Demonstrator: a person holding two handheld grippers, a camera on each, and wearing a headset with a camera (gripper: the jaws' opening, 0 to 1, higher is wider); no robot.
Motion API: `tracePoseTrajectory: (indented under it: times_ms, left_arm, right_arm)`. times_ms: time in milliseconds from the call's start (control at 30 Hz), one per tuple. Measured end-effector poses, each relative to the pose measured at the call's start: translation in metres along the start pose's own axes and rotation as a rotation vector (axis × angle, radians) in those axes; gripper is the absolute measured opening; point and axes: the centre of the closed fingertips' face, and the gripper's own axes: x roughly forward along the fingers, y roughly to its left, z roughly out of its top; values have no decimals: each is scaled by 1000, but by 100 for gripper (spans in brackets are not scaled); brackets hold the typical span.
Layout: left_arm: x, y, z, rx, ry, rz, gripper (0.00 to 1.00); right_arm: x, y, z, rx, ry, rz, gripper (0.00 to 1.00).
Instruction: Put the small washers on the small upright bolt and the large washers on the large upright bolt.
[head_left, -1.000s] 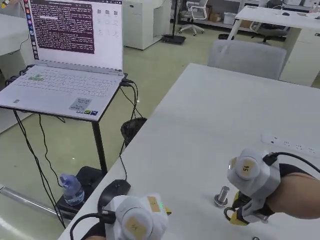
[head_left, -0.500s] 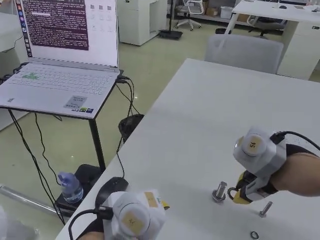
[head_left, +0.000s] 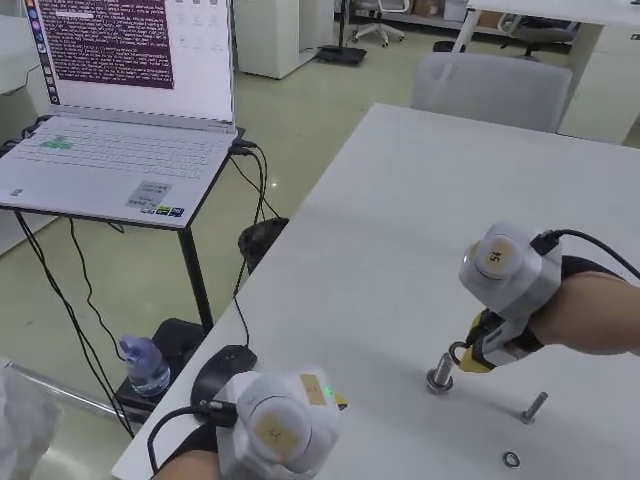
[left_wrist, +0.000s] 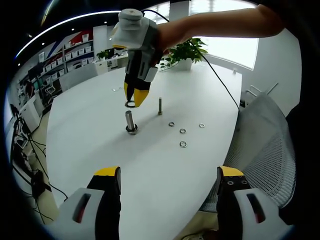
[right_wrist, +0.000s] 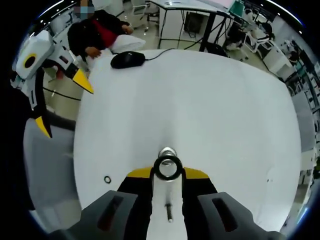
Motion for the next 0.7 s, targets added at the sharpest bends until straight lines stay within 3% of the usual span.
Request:
tracePoseTrajectory:
  times_ms: [700]
  left_arm:
    - [2,0,0,2,8,-7,79]
  right_arm:
    - [20,-3,2,-11,30,18,21]
